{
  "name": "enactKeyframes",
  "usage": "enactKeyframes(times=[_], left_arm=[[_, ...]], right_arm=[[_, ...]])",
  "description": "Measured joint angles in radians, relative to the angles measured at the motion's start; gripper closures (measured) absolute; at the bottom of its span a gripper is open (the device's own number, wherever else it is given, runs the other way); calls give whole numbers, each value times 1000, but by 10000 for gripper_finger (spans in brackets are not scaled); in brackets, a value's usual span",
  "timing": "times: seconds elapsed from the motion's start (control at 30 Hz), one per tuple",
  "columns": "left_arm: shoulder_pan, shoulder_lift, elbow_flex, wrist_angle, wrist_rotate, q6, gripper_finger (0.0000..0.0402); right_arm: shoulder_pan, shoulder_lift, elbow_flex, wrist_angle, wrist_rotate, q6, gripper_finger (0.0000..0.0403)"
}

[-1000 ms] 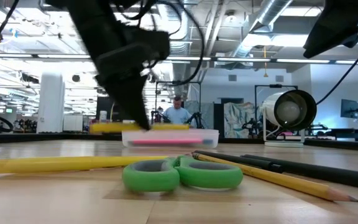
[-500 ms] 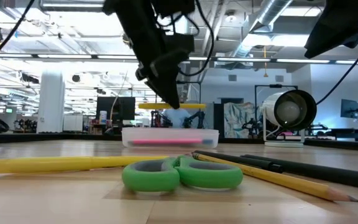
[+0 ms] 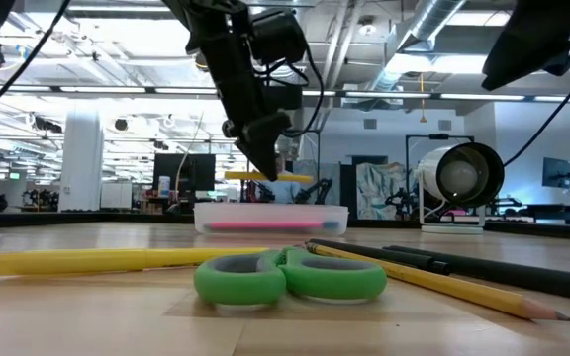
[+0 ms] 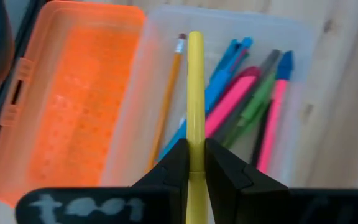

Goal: Pick & place school supplies into a supply box
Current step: Put the left yellow pen into the supply box, then put the right black pen into the supply box

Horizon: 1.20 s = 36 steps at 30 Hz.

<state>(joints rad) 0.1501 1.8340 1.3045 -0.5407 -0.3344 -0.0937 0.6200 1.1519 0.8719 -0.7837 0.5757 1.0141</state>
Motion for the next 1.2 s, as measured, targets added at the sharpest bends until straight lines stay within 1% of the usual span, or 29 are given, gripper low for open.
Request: enactKeyframes(times=[0.3, 0.4, 0.47, 0.5, 0.7, 0.77, 0.87, 0.97, 1.07, 1.2], left_arm=[[61, 0, 0, 0, 2, 24, 377], [78, 0, 0, 0, 76, 67, 372], [84, 1, 0, 0, 112, 86, 359], [84, 1, 0, 0, 112, 90, 349], [84, 1, 0, 0, 69, 91, 281], [84, 1, 0, 0, 95, 91, 265], [82, -2, 0, -1, 176, 76, 252], [69, -23, 0, -11, 284, 56, 249], [40, -62, 1, -43, 355, 66, 249], [-10, -128, 1, -112, 374, 119, 249]], right_arm=[[-28, 0, 0, 0, 2, 0, 284], [-28, 0, 0, 0, 1, 0, 284], [-28, 0, 0, 1, 1, 0, 284], [-28, 0, 0, 4, 1, 0, 284], [-28, 0, 0, 14, 1, 7, 284], [-28, 0, 0, 15, 1, 7, 284], [-25, 1, 0, 31, 1, 6, 284], [-15, 17, -27, 122, -3, -22, 284], [2, 55, -57, 263, -27, -43, 284], [4, 153, -76, 430, -64, -45, 284]])
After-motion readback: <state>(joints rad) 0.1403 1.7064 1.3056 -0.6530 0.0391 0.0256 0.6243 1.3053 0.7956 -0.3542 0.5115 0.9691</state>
